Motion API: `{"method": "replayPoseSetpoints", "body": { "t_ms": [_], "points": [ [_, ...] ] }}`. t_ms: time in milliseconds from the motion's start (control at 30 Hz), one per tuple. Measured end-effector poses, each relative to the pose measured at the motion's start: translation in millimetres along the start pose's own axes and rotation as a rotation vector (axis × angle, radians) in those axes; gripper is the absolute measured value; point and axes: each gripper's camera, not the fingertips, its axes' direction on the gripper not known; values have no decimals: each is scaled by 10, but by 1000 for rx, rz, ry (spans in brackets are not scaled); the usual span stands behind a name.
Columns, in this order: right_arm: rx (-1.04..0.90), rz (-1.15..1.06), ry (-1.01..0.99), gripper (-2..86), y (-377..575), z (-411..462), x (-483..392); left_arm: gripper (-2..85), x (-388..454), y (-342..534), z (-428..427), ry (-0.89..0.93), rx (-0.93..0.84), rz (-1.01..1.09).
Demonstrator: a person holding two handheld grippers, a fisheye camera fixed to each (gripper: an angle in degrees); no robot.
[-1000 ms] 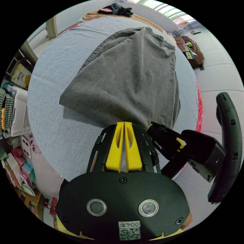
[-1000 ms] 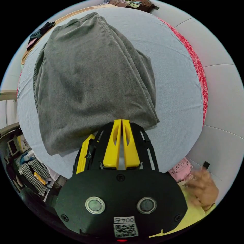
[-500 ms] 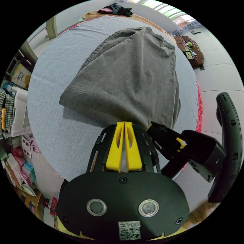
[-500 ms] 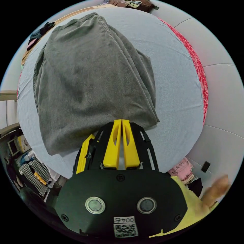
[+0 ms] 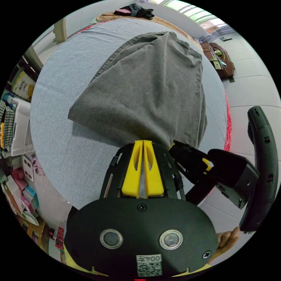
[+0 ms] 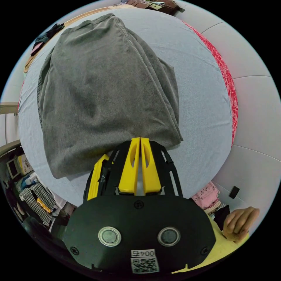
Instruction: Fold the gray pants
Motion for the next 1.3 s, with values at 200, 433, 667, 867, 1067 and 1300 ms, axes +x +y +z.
{"method": "replayPoseSetpoints", "body": {
  "t_ms": [200, 433, 667, 867, 1067, 1300],
  "points": [
    [0, 0, 0, -7, -27, 19, -54, 8, -31, -21, -3, -3, -1, 1],
    [-4, -3, 16, -7, -78, 38, -152, 9, -105, -68, -14, 7, -5, -7],
    [1, 5, 10, -7, -124, 43, -222, 9, -166, -125, -39, 4, -4, 4],
    [3, 11, 8, -7, -174, 36, -300, 9, -219, -190, -69, 1, -4, 15],
    [0, -9, 68, -7, -242, 24, -510, 8, -294, -281, -106, 7, -12, 21],
    [-5, -59, 217, -7, -312, 35, -880, 8, -430, -435, -159, 36, -38, 35]
  ]
}}
